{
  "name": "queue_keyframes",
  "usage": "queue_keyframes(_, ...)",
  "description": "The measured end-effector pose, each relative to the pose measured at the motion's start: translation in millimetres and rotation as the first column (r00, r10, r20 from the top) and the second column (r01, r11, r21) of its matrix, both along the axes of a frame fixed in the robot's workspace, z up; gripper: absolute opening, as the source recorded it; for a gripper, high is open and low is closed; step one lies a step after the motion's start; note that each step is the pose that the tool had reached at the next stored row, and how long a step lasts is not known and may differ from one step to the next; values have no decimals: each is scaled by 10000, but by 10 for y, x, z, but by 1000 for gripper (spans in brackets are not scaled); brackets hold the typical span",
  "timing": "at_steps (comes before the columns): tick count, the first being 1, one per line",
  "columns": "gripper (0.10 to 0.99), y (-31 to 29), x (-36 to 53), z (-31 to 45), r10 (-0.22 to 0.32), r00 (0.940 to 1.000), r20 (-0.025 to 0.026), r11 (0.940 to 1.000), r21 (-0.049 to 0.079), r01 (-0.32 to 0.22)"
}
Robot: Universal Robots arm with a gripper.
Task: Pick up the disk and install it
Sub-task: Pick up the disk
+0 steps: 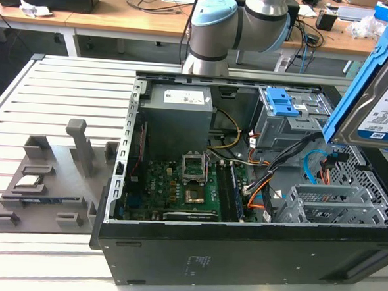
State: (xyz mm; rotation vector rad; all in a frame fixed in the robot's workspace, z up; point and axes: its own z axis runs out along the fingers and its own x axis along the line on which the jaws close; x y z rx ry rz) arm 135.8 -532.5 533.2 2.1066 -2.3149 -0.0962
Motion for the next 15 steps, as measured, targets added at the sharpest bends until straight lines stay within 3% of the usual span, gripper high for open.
queue_keyframes(7, 369, -123, -7, -51, 0, 10000, 0, 10000, 0, 0)
queue_keyframes(9, 369, -129, -8, -75, 0, 10000, -2, 10000, -2, 0)
queue_keyframes(13, 369, -134, -7, -215, 2, 10000, -16, 10000, 2, -2)
queue_keyframes(15, 369, -134, -8, -251, 3, 10000, -18, 10000, -2, -3)
